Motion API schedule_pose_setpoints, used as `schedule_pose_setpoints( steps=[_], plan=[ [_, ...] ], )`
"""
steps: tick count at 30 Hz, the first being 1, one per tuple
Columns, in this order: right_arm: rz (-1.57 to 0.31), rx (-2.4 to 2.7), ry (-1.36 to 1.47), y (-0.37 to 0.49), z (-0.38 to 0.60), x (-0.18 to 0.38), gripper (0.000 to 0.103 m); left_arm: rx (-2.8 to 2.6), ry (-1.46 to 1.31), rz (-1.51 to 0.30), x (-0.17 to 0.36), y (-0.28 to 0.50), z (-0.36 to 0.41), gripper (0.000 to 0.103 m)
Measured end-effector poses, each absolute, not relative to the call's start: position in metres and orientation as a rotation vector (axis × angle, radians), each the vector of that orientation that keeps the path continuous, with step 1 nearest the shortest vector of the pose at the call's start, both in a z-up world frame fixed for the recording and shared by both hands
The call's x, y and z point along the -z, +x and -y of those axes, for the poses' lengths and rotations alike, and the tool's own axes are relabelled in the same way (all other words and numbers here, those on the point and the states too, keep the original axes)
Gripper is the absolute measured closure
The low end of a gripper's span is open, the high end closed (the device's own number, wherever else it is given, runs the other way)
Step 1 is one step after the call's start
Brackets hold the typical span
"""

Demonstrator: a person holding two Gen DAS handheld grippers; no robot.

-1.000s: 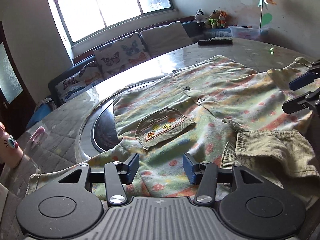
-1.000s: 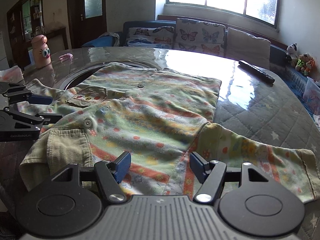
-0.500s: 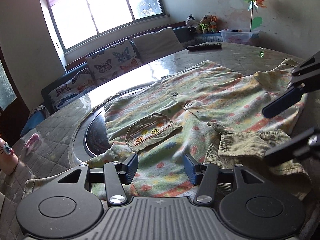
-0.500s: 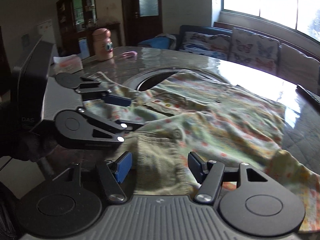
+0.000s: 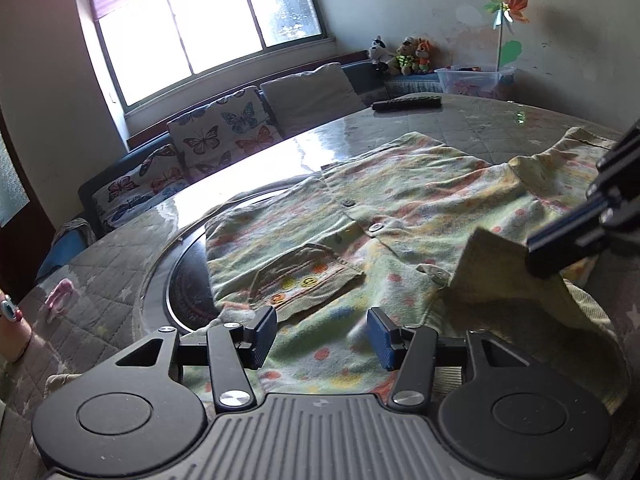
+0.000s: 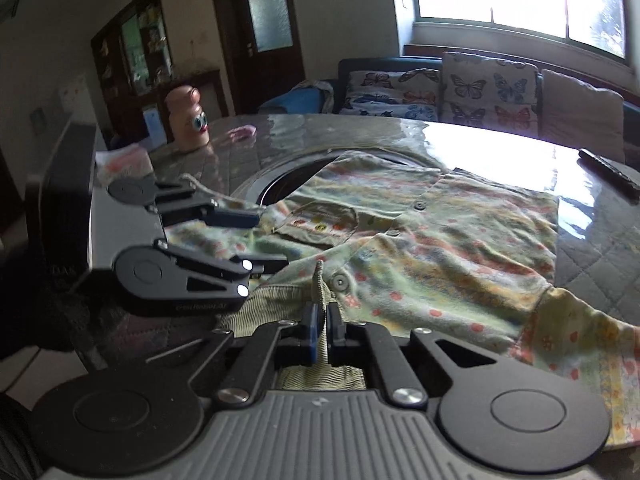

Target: Fold clothes

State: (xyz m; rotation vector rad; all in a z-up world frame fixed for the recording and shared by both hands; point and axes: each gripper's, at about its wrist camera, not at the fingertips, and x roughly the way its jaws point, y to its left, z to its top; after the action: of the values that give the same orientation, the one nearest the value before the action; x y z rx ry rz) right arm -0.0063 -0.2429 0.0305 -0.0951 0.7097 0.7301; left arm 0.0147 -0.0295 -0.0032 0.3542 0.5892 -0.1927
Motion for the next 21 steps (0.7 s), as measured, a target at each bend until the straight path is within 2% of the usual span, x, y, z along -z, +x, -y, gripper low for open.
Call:
schedule_pose_setpoints(
  steps=[9,13,15,16,17,21],
  plan=[
    [-0.713,-0.733,0.020,-0.002,0.256,-0.035,0.101,0.229,0.362,-0.580,0.004,0.018,0.036,0.048],
    [-0.731,-0.777,-0.048,-0.009,0.242,-0.028,0.092,0.201,0.350,-0.586,0.002,0.023,0.030,0.048],
    [-0.735,-0.799,-0.092,-0.013,0.232,-0.023,0.084,0.192,0.343,-0.581,0.000,0.022,0.027,0.048],
    [-0.730,-0.807,-0.128,-0.015,0.224,-0.019,0.074,0.188,0.338,-0.578,-0.002,0.021,0.025,0.048],
    [-0.723,-0.809,-0.155,-0.016,0.219,-0.016,0.068,0.187,0.336,-0.574,-0.004,0.019,0.023,0.048],
    [-0.712,-0.813,-0.230,-0.017,0.203,-0.008,0.069,0.205,0.339,-0.563,-0.012,0.008,0.018,0.048]
  ],
)
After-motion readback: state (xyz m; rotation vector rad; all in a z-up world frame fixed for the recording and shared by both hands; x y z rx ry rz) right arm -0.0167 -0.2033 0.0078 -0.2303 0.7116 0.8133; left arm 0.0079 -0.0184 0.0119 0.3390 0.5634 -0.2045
